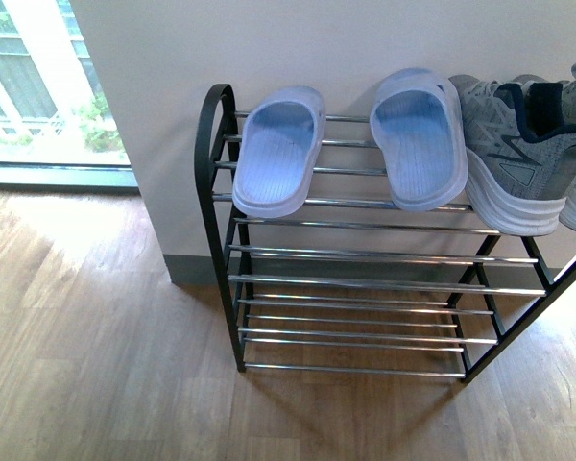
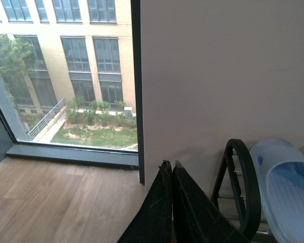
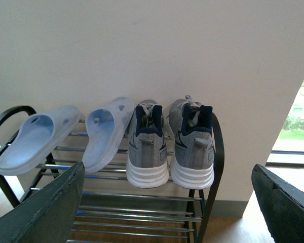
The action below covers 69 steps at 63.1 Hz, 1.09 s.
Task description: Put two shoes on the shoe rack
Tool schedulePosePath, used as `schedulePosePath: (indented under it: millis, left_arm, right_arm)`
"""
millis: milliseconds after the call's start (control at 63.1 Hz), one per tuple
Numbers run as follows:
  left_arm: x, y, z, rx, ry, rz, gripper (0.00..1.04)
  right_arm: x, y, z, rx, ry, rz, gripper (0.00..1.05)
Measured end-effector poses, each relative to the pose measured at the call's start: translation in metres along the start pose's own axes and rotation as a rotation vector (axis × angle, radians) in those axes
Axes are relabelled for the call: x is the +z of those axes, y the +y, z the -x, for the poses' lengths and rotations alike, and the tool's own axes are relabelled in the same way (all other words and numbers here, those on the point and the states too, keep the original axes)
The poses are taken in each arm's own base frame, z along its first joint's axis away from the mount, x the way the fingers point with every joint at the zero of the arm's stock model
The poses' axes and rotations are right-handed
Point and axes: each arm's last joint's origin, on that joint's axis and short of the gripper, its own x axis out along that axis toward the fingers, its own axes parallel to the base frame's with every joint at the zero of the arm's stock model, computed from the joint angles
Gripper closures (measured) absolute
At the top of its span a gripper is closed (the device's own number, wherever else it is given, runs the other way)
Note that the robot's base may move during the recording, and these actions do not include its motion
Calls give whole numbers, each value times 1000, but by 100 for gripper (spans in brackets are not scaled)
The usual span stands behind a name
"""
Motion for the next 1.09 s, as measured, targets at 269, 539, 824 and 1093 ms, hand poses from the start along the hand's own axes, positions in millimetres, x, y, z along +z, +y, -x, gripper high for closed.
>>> schedulePosePath:
  millis: [269, 539, 824, 1093]
  left_arm:
    - [-7, 17, 35, 2, 4, 0, 104]
    - [-19, 31, 60, -18, 9, -1, 104]
    - [-18, 35, 78, 2, 5, 0, 104]
    - [-13, 35, 90, 0, -12, 0, 104]
  right_arm:
    - [0, 0, 0, 0, 0, 0, 9]
    - [0, 0, 0, 0, 0, 0, 9]
    - [0, 0, 0, 0, 0, 0, 9]
    - [0, 0, 0, 0, 0, 0, 9]
